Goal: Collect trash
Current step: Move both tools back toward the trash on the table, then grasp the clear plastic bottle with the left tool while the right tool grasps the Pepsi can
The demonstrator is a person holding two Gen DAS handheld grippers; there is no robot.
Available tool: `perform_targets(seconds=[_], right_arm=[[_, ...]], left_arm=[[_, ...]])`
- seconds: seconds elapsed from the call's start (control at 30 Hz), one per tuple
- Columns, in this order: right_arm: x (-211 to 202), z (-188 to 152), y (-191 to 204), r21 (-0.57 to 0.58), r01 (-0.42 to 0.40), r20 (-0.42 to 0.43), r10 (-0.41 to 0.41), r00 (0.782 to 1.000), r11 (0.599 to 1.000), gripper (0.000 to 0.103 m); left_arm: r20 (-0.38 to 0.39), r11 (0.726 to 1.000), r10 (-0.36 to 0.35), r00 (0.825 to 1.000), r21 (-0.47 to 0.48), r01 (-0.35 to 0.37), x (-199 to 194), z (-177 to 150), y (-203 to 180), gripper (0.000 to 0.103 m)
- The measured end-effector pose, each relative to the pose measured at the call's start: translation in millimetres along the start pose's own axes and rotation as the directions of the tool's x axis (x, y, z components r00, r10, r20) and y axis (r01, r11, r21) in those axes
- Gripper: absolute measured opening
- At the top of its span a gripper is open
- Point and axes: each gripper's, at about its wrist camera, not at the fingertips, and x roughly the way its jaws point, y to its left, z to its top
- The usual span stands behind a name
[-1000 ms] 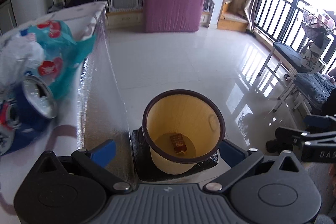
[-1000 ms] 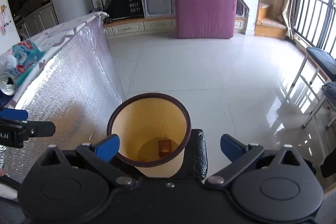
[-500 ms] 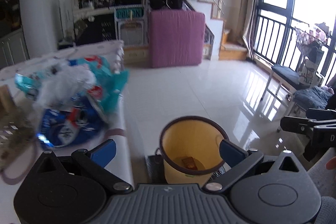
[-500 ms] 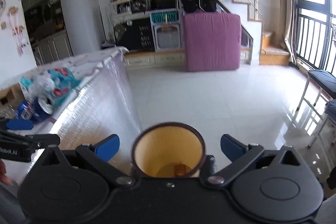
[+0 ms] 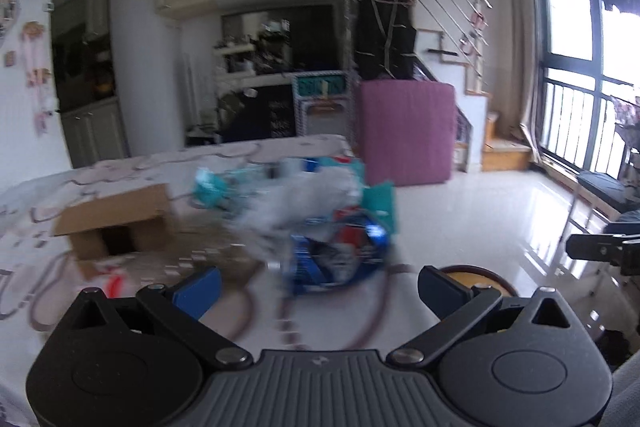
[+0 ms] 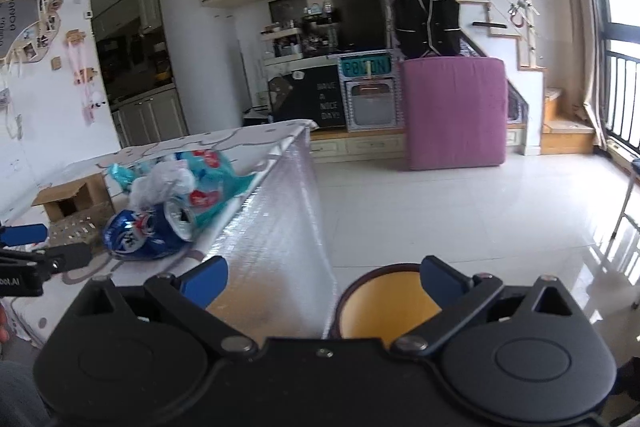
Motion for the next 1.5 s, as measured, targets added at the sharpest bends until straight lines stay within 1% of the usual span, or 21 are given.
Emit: perform_targets(seconds=[0.2,0.3,0.4,0.5,0.57,0.63,0.73,0.77,0.87,1.0,1.13,1.2,1.23,1.27,1.37,1.43,1.5], right_arm=[[17,-3,32,0.014,-0.03,0.027,0.03,0.999,0.999,0.103],[28,-2,48,0.021,-0.044,0.026,0.044,0.999,0.999,0.103],[38,-1,65,0.018,-0.048,0.018,0.048,0.999,0.999,0.103],[46,2,79,0.019,-0.064,0.017,0.064,0.998,0.998,0.103],[49,4,86,0.022,-0.071,0.02,0.07,0.997,0.997,0.103],[53,7,92,0.023,-0.078,0.022,0.078,0.997,0.997,0.103],[58,9,100,0.023,-0.085,0.023,0.085,0.996,0.996,0.103],[59,10,102,0.023,-0.086,0.023,0.085,0.996,0.996,0.103],[64,11,105,0.025,-0.081,0.019,0.081,0.997,0.996,0.103],[71,11,109,0.04,-0.072,0.009,0.072,0.997,0.997,0.103],[78,9,111,0.045,-0.077,-0.011,0.077,0.997,0.996,0.103],[82,7,111,0.053,-0.075,-0.021,0.077,0.997,0.996,0.103],[84,7,111,0.059,-0.076,-0.025,0.077,0.997,0.995,0.103],[86,7,110,0.068,-0.075,-0.026,0.077,0.997,0.995,0.103],[93,10,111,0.108,-0.073,-0.032,0.076,0.997,0.991,0.102],[100,13,113,0.148,-0.074,-0.033,0.08,0.996,0.986,0.095],[108,16,118,0.19,-0.081,-0.04,0.09,0.995,0.979,0.093]], left_arm=[[0.065,0.996,0.069,0.995,-0.059,-0.065,-17,-10,65,0.103],[0.069,0.992,0.11,0.992,-0.074,-0.105,-18,-14,96,0.103],[0.094,0.986,0.151,0.984,-0.081,-0.144,-17,-20,128,0.103],[0.101,0.984,0.164,0.981,-0.093,-0.155,-14,-25,160,0.103],[0.097,0.984,0.154,0.983,-0.109,-0.143,-7,-28,180,0.103],[0.092,0.988,0.102,0.991,-0.122,-0.09,-1,-33,196,0.103],[0.046,0.989,0.004,0.999,-0.151,0.003,9,-42,212,0.103],[0.026,0.986,-0.029,0.999,-0.164,0.033,12,-45,215,0.103],[-0.019,0.982,-0.087,0.996,-0.17,0.083,16,-54,214,0.103],[-0.049,0.977,-0.142,0.989,-0.169,0.132,10,-65,200,0.103],[-0.065,0.963,-0.227,0.972,-0.163,0.214,1,-66,185,0.103],[-0.076,0.952,-0.283,0.956,-0.145,0.271,-3,-64,176,0.103],[-0.082,0.949,-0.296,0.952,-0.137,0.283,-3,-62,172,0.103],[-0.084,0.95,-0.296,0.951,-0.127,0.284,-4,-59,168,0.103],[-0.075,0.965,-0.25,0.965,-0.097,0.243,-5,-47,162,0.103],[-0.076,0.976,-0.212,0.974,-0.072,0.206,0,-36,160,0.103],[-0.094,0.985,-0.173,0.98,-0.045,0.17,9,-23,159,0.103]])
